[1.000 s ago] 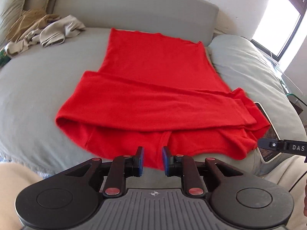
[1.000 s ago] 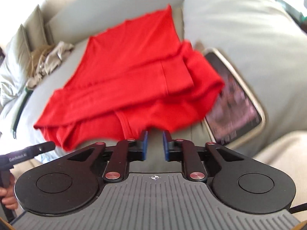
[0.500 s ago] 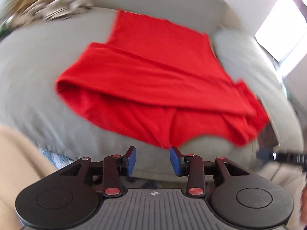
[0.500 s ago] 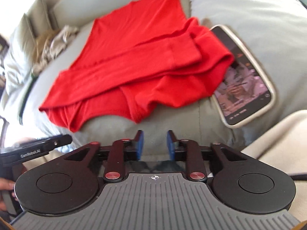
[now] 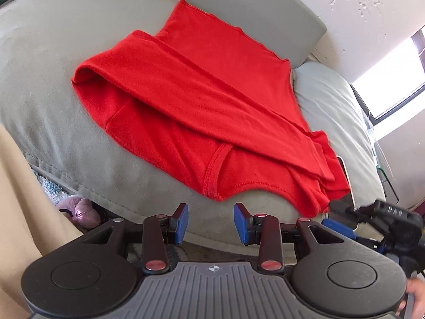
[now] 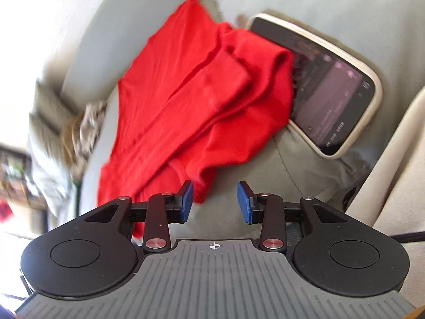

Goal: Fold clothes

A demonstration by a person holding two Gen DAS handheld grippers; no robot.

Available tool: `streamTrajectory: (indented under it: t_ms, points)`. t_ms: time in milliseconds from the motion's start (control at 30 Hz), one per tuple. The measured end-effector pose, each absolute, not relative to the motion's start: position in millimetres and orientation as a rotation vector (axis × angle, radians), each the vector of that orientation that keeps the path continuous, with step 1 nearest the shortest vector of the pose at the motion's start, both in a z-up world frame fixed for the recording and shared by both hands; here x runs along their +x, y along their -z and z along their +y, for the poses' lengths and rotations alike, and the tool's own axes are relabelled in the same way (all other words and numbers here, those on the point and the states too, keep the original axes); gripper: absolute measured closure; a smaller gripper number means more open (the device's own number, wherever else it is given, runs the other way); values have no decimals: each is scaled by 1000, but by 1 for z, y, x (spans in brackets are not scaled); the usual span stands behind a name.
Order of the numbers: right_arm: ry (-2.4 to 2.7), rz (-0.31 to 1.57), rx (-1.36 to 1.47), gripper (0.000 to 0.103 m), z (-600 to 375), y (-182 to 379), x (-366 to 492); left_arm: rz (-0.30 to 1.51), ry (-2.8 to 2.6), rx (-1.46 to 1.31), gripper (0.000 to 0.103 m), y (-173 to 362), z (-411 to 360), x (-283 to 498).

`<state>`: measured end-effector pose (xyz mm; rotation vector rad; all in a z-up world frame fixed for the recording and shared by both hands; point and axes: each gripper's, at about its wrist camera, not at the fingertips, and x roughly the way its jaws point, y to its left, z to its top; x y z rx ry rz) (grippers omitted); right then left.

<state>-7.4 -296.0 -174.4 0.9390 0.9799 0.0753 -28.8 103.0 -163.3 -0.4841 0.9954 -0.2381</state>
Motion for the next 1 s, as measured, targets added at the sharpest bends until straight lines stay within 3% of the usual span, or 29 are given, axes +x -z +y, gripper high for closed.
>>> streamTrajectory:
  t_ms: [133,300,367,433,667,733,833,900,967,1000]
  points:
    - [-84,999,994,63,-297,180,-2,994,228,-477,69,163,103,-28]
    - [-127,967,715,63,-260,153,1,904,230,-275,70,145,82,-23]
    - [-133,949,569,77,-240,141,5,846,248,-153,73,135,65,-18]
    - [-153,934,464,81,-222,133,11,872,261,-86,73,139,52,-8]
    - [-131,1185,363,77,-214,150,10,1048,302,-35,77,144,55,-3]
    - [-166,1160,358,76,-219,132,4,1029,302,-75,75,128,68,-2]
    - [-201,1061,337,50,-226,92,0,943,277,-98,65,92,83,3]
    - [-226,963,329,41,-229,55,4,872,274,-120,60,64,91,11]
    - [-246,884,328,23,-232,20,12,830,270,-127,55,39,94,24]
    - [-256,845,327,22,-233,3,16,816,263,-123,53,29,95,32]
